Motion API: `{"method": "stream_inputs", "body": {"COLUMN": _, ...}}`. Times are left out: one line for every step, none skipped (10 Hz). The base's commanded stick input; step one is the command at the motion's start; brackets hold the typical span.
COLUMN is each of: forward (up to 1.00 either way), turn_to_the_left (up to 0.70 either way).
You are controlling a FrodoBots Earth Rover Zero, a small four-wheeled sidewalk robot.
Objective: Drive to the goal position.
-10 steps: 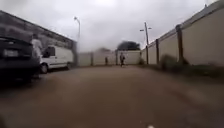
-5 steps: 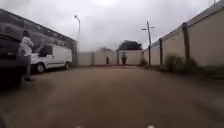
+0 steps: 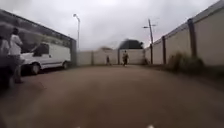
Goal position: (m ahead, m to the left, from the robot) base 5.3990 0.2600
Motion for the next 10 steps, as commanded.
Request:
{"method": "stream_inputs", "body": {"forward": 1.00, "turn_to_the_left": 0.00}}
{"method": "stream_inputs", "body": {"forward": 1.00, "turn_to_the_left": 0.00}}
{"method": "stream_inputs", "body": {"forward": 1.00, "turn_to_the_left": 0.00}}
{"method": "stream_inputs", "body": {"forward": 1.00, "turn_to_the_left": 0.00}}
{"method": "stream_inputs", "body": {"forward": 1.00, "turn_to_the_left": 0.00}}
{"method": "stream_inputs", "body": {"forward": 1.00, "turn_to_the_left": 0.00}}
{"method": "stream_inputs", "body": {"forward": 1.00, "turn_to_the_left": 0.11}}
{"method": "stream_inputs", "body": {"forward": 1.00, "turn_to_the_left": 0.24}}
{"method": "stream_inputs", "body": {"forward": 1.00, "turn_to_the_left": 0.27}}
{"method": "stream_inputs", "body": {"forward": 1.00, "turn_to_the_left": 0.00}}
